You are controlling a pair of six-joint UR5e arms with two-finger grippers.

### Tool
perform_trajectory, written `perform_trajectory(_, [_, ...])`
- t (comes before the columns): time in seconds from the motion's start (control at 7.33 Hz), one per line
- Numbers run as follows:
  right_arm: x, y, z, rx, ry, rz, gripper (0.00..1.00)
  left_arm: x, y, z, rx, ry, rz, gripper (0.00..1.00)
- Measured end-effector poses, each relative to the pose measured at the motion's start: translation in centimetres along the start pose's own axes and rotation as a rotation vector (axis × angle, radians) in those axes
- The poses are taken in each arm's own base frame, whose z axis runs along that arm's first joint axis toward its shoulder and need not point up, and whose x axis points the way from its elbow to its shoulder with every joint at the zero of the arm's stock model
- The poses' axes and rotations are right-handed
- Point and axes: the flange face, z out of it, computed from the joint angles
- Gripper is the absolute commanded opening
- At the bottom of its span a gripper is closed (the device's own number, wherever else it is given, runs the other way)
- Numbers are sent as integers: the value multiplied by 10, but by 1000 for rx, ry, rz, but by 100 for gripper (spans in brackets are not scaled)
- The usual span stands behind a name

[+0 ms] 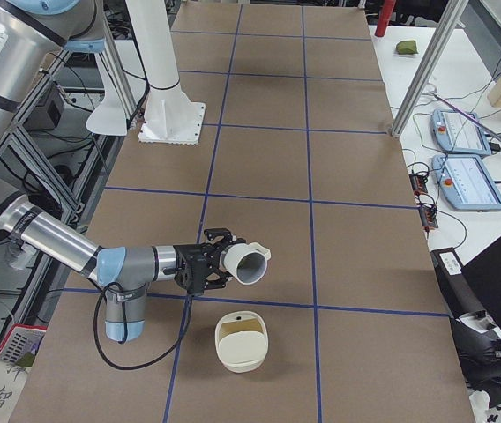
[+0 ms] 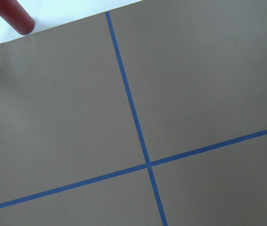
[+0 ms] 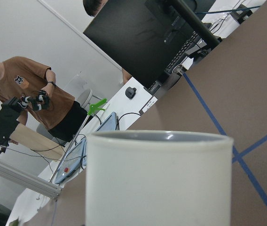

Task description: Left arm hands cup to right arm to dump lemon

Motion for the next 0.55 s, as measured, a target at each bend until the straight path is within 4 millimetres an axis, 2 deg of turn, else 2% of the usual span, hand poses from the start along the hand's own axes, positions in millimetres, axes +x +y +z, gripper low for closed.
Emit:
perform_trajectory(0.27, [13,2,-13,-6,-53,202,0,4,-2,-3,6,-1,8,100])
perform_trajectory(0.55, [17,-1,-12,-1,-84,366,0,6,-4,-4,9,-1,12,100])
